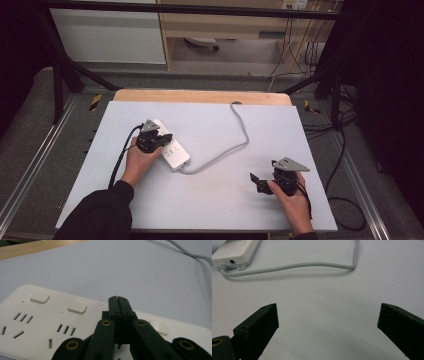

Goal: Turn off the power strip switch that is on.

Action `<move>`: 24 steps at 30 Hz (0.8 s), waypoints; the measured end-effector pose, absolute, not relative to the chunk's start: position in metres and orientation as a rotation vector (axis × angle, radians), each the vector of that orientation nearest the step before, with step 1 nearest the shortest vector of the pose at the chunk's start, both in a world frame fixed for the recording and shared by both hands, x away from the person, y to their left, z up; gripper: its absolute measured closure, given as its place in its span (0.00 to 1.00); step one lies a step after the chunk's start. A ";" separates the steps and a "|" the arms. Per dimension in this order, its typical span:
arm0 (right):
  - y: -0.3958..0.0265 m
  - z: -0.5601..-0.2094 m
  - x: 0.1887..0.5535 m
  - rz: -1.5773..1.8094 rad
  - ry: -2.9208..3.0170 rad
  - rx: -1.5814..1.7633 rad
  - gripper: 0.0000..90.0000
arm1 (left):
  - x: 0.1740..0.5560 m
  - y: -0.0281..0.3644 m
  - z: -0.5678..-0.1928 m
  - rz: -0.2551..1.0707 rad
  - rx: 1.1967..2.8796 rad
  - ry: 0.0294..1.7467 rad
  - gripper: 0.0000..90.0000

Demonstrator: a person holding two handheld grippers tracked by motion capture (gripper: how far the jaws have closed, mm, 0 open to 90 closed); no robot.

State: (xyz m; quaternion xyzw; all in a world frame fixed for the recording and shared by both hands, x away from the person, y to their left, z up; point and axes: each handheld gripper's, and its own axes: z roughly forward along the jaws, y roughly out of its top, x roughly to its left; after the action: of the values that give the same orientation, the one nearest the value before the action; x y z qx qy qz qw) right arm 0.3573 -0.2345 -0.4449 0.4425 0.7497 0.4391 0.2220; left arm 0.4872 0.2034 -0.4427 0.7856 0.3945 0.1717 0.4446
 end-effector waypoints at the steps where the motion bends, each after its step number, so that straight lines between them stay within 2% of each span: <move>1: -0.235 -0.445 0.357 1.213 2.071 1.223 0.04 | 0.487 0.203 -0.443 0.426 1.948 0.977 1.00; 24: -0.234 -0.445 0.358 1.214 2.071 1.225 0.04 | 0.487 0.204 -0.443 0.418 1.941 0.980 1.00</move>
State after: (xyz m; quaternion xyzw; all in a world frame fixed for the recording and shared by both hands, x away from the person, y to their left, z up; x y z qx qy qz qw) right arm 0.3576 -0.2344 -0.4451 0.4432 0.7494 0.4392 0.2213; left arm 0.4875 0.2041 -0.4429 0.7840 0.3959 0.1688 0.4474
